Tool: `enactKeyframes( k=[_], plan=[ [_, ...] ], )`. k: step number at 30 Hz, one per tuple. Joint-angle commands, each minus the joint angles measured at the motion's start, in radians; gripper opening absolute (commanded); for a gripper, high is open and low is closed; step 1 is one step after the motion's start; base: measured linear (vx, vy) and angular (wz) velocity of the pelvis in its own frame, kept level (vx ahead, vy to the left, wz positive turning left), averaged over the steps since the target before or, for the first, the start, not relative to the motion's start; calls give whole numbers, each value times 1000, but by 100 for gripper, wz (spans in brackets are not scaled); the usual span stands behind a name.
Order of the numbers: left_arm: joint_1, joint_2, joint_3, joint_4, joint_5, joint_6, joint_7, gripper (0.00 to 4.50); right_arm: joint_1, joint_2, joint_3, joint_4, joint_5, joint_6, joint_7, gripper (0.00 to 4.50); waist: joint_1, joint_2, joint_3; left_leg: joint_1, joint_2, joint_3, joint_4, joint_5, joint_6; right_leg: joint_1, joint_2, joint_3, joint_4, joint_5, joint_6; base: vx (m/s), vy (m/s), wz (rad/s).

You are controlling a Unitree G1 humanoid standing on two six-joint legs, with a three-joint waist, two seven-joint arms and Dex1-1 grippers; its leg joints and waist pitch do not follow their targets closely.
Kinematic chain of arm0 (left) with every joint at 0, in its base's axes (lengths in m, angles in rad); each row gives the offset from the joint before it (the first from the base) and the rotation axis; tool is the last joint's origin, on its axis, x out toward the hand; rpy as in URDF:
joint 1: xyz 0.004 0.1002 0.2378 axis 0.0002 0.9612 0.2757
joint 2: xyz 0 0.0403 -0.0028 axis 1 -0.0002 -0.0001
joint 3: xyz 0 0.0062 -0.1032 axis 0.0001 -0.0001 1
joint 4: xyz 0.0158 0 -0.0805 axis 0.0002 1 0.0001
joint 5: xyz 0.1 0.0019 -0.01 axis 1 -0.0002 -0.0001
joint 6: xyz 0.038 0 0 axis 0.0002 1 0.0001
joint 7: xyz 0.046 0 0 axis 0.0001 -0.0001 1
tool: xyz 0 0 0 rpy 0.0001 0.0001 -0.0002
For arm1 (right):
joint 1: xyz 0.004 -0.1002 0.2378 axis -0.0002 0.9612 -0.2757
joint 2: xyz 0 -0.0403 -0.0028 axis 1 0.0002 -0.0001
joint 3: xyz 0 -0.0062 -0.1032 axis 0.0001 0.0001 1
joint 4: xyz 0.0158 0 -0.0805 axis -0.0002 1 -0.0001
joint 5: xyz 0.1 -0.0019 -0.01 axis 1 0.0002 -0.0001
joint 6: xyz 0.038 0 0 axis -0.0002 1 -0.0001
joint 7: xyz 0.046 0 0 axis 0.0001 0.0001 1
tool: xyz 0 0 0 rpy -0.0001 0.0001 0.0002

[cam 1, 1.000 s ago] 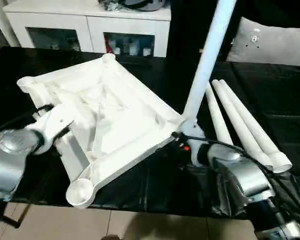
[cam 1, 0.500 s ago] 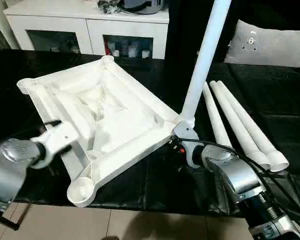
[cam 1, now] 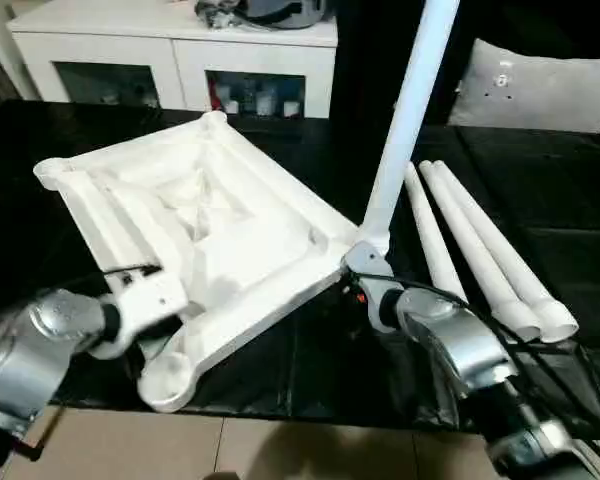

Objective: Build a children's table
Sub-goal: Rotate table base

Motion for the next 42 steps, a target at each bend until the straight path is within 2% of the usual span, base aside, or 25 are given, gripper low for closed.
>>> enactKeyframes(
  k=[1, 2, 6, 7, 9, 10, 12, 15, 16, 17, 18, 20, 23, 24, 25, 26, 27, 29, 32, 33, 35, 37, 38, 40, 42],
  plan=[
    [-19, -40, -59, -12, -31, -6, -38, 4, -49, 24, -40, 64, 10, -56, -41, 450, -6, 26, -58, 8, 45, -13, -78, -254, -50, 45, -82, 58, -69, -193, -194, 0, 0, 0],
    [-26, -49, -69, -11, -30, -5, -41, 4, -61, 31, -48, 84, 11, -69, -52, 450, -6, 30, -59, 9, 44, -13, -77, -252, -54, 45, -81, 57, -68, -189, -195, 0, 0, 0],
    [-51, -119, -103, -9, -56, -3, -56, 4, -113, 54, -71, 153, 13, -112, -87, 450, -9, 28, -63, 3, 43, -12, -73, -202, -52, 53, -83, 58, -61, -124, -204, 0, 0, 0],
    [-68, -169, -116, -2, -78, -5, -59, 4, -136, 68, -79, 182, 12, -131, -104, 450, -14, 26, -66, 0, 41, -12, -71, -175, -49, 58, -81, 56, -56, -87, -210, 0, 0, 0],
    [-76, -192, -123, 0, -88, -8, -60, 4, -143, 74, -81, 191, 10, -135, -110, 450, -24, 24, -68, -6, 40, -11, -68, -141, -37, 64, -80, 56, -52, -37, -223, 0, 0, 0],
    [-94, -239, -131, 13, -102, -15, -50, 4, -155, 80, -82, 212, 7, -148, -115, 450, -27, 29, -69, -5, 38, -10, -65, -133, -32, 64, -80, 55, -53, -29, -227, 0, 0, 0],
    [-104, -263, -134, 26, -102, -22, -39, 4, -160, 83, -82, 221, 4, -155, -117, 450, -29, 25, -68, -5, 36, -8, -64, -134, -26, 64, -79, 54, -55, -33, -232, 0, 0, 0],
    [-150, -347, -148, 103, -66, -70, 32, 4, -164, 79, -88, 235, -5, -171, -124, 450, -33, 34, -65, -3, 37, -8, -64, -163, -18, 63, -77, 53, -63, -95, -222, 0, 0, 0],
    [-150, -347, -148, 103, -66, -70, 32, 4, -164, 79, -88, 235, -5, -171, -124, 450, -35, 30, -62, -2, 37, -6, -64, -176, -16, 61, -76, 53, -69, -119, -217, 0, 0, 0],
    [-150, -347, -148, 103, -66, -70, 32, 4, -164, 79, -88, 235, -5, -171, -124, 450, -32, 28, -64, 0, 38, -7, -64, -186, -17, 63, -79, 54, -68, -146, -212, 0, 0, 0],
    [-184, -403, -154, 172, -28, -111, 103, 4, -163, 69, -92, 240, -13, -183, -131, 450, -33, 34, -64, -3, 37, -8, -64, -179, -13, 63, -77, 53, -71, -157, -204, 0, 0, 0],
    [-197, -423, -156, 203, -10, -130, 137, 4, -160, 62, -93, 234, -19, -185, -136, 450, -32, 33, -63, -1, 39, -7, -62, -182, -12, 62, -79, 54, -73, -167, -200, 0, 0, 0],
    [-215, -448, -157, 252, 19, -163, 198, 4, -134, 42, -98, 177, -27, -167, -143, 450, -25, 28, -64, -5, 38, -7, -61, -162, 2, 65, -77, 54, -75, -180, -181, 0, 0, 0],
    [-219, -454, -158, 264, 24, -174, 211, 4, -123, 34, -102, 151, -28, -159, -144, 450, -24, 29, -67, -6, 39, -8, -61, -148, 5, 64, -78, 53, -71, -172, -178, 0, 0, 0],
    [-217, -482, -142, 258, 4, -177, 224, 4, -85, 10, -114, 67, -25, -129, -143, 450, -25, 8, -67, -7, 38, -4, -60, -136, 12, 65, -76, 54, -74, -171, -169, 0, 0, 0],
    [-215, -494, -133, 254, -7, -177, 229, 4, -70, 1, -120, 34, -24, -116, -142, 450, -19, 9, -65, -9, 38, -5, -60, -123, 15, 68, -78, 54, -71, -170, -163, 0, 0, 0],
    [-210, -516, -114, 244, -28, -168, 239, 4, -52, -10, -128, -13, -24, -95, -145, 450, -15, 19, -71, -5, 43, -4, -56, -91, 26, 62, -80, 56, -69, -139, -165, 0, 0, 0],
    [-202, -538, -91, 231, -59, -163, 242, 4, -36, -20, -136, -57, -27, -74, -153, 450, -14, 18, -74, -8, 44, -5, -54, -54, 34, 60, -76, 55, -58, -56, -193, 0, 0, 0],
    [-158, -564, -35, 175, -105, -171, 268, 21, -9, -28, -174, -150, -31, -26, -204, 450, -11, 17, -73, -9, 44, -5, -53, -62, 38, 60, -77, 54, -58, -41, -201, 0, 0, 0],
    [-146, -565, -24, 161, -110, -171, 276, 49, 1, -25, -189, -181, -33, -7, -227, 450, -13, 16, -68, -11, 42, -3, -55, -83, 38, 61, -77, 54, -63, -84, -191, 0, 0, 0],
    [-127, -562, -2, 138, -114, -168, 301, 55, 14, -19, -203, -214, -31, 14, -246, 450, -15, 15, -64, -11, 41, -3, -57, -112, 30, 60, -79, 53, -71, -164, -167, 0, 0, 0],
    [-94, -573, 67, 93, -125, -152, 378, 76, 46, 17, -254, -302, 25, 104, -274, 450, -19, 13, -64, -11, 41, -4, -58, -115, 26, 60, -76, 54, -73, -196, -147, 0, 0, 0],
    [-85, -592, 116, 71, -141, -135, 425, 89, 61, 42, -280, -353, 72, 177, -272, 450, -23, 7, -62, -12, 42, -3, -61, -119, 29, 59, -76, 54, -77, -207, -141, 0, 0, 0],
    [-83, -602, 139, 61, -154, -121, 440, 102, 68, 52, -287, -378, 89, 214, -267, 450, -27, 12, -61, -11, 39, -5, -62, -132, 24, 55, -74, 51, -84, -268, -121, 0, 0, 0],
    [-73, -596, 141, 31, -170, -97, 424, 119, 69, 49, -277, -412, 54, 276, -295, 450, -26, 11, -61, -8, 40, -5, -62, -131, 19, 51, -73, 52, -84, -273, -117, 0, 0, 0]
  ],
)
